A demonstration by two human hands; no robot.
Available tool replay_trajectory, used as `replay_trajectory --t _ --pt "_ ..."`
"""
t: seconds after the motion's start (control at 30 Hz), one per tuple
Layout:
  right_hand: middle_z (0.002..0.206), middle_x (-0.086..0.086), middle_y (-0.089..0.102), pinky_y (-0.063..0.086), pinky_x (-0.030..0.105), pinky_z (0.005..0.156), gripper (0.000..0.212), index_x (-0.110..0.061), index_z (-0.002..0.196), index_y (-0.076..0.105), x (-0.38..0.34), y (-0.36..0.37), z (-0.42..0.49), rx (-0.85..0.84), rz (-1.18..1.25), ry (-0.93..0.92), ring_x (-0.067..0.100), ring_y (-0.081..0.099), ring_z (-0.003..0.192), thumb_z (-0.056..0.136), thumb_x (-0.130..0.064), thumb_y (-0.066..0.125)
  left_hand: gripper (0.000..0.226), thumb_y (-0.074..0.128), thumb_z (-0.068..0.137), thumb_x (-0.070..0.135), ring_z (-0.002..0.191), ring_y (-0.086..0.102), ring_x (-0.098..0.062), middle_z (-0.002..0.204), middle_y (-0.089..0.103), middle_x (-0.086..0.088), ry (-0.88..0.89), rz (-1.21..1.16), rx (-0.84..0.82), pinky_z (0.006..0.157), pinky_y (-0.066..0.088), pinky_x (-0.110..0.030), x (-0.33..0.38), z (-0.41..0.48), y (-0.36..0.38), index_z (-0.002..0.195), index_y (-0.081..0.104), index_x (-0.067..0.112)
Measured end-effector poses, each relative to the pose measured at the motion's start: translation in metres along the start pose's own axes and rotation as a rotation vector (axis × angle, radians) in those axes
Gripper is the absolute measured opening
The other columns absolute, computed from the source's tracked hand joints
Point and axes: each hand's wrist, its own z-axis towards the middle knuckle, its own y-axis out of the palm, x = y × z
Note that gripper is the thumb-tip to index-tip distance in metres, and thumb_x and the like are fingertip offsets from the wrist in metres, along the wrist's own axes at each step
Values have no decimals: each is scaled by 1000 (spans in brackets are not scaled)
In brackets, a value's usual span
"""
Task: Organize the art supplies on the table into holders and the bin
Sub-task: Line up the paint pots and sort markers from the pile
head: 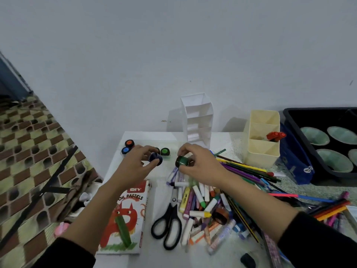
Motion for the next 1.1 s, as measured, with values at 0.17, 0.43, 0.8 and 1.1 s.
replay_trajectory --t 0.17,0.43,0.8,1.1 --pt "99 5 63 54 41 68 29 -25 111 51 -1 26 38 86 -17 19 23 60 77 87 -12 63 27 67 94 30 92 60 0 107 53 10 68 25 38 85 48 -16 -21 27 -8 120 62 31" --pt "100 -3 58 48 33 79 27 -19 102 53 17 60 80 275 -206 -30 17 53 92 86 1 58 35 72 91 21 90 61 -8 114 57 1 144 -7 51 85 51 -22 -43 78 -8 124 63 17" --pt "106 10 54 50 48 69 20 -6 102 53 35 70 107 294 -446 24 30 54 85 88 8 52 28 76 87 16 93 66 -11 109 66 3 187 -72 -83 80 49 -10 -49 115 19 114 68 16" --pt "105 7 54 49 42 69 19 -9 105 53 45 67 92 279 -434 -28 26 53 84 88 -5 60 25 69 93 22 99 61 -12 115 65 2 184 50 -102 86 46 -22 -55 118 30 117 73 18"
